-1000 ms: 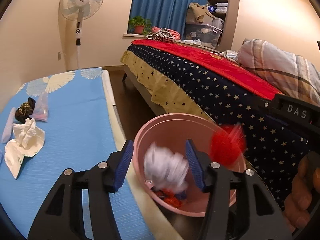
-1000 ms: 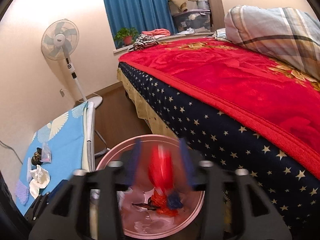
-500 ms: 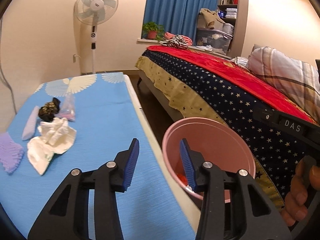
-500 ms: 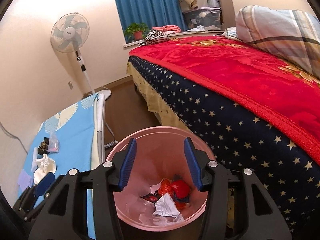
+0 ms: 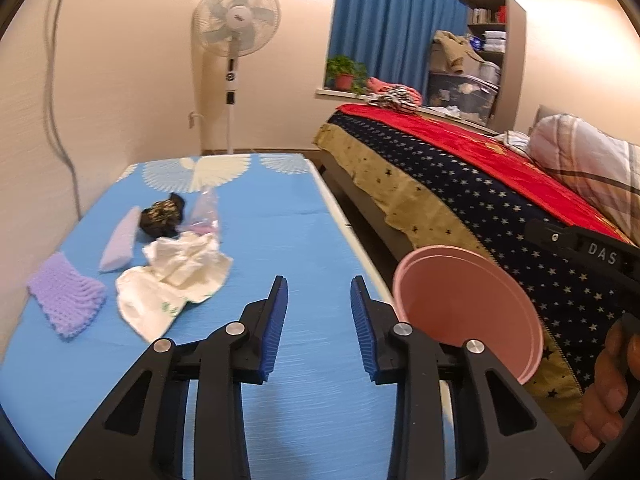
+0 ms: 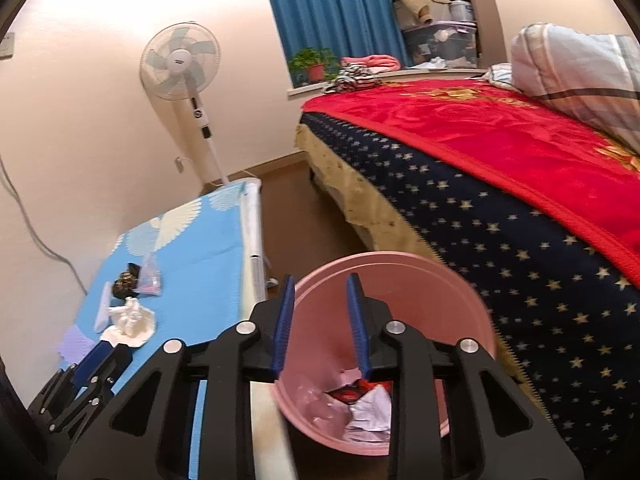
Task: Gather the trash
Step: 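Move both tools back over the trash on the mattress, then grasp the white tissue with the right tool while the left tool grasps the purple foam net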
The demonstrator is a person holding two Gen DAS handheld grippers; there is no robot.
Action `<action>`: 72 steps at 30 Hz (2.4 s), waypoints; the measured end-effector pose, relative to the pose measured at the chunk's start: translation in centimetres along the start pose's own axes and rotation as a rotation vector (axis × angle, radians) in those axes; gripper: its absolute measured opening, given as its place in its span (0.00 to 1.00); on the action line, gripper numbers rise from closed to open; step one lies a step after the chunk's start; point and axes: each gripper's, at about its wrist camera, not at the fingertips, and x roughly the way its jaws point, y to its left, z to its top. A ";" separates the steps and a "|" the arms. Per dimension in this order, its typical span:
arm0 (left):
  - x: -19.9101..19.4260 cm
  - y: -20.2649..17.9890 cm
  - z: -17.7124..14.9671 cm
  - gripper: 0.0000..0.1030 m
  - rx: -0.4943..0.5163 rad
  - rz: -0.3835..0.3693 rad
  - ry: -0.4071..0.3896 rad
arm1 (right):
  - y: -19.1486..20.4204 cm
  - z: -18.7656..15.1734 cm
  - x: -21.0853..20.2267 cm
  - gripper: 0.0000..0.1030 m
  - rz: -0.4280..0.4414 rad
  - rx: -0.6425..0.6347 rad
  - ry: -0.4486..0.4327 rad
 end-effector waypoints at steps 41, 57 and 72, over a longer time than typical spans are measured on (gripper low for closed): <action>0.8 17.8 -1.0 0.32 -0.415 0.555 0.018 | 20.0 -5.7 13.4 0.26 0.450 -0.127 0.238; 3.1 20.8 -2.7 0.36 -0.553 0.577 0.156 | 21.8 -6.4 16.1 0.05 0.421 -0.183 0.285; 1.7 19.4 -2.2 0.00 -0.503 0.511 0.109 | 19.1 -3.9 10.8 0.03 0.411 -0.192 0.192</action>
